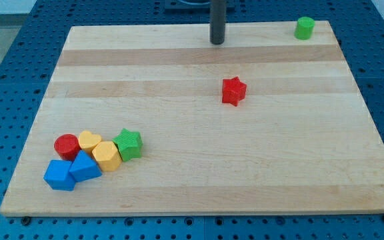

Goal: Move the green circle towards the top side of the red star

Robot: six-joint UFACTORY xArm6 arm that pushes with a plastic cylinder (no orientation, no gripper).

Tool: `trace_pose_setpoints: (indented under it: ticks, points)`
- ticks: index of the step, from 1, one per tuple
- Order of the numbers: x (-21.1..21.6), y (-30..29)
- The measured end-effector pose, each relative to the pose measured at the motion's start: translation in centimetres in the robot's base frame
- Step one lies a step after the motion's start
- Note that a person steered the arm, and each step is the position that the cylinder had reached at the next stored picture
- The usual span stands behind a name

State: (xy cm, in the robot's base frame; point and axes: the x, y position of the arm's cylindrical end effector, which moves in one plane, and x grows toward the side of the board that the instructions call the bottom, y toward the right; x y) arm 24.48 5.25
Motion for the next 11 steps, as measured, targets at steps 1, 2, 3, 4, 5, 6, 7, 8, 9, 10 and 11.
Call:
trace_pose_setpoints:
  ticks: [1,2,3,4,5,6,7,8,9,10,11]
  points:
    - [2.0,6.7]
    - [3.6,12.8]
    - [3.5,18.5]
    - [1.6,20.9]
    - [-2.0,20.9]
    - [-4.6,20.8]
    - [-5.0,20.2]
    - [-3.4,18.9]
    - [-1.6,16.8]
    - [-1.0,13.7]
    - [-1.0,10.5]
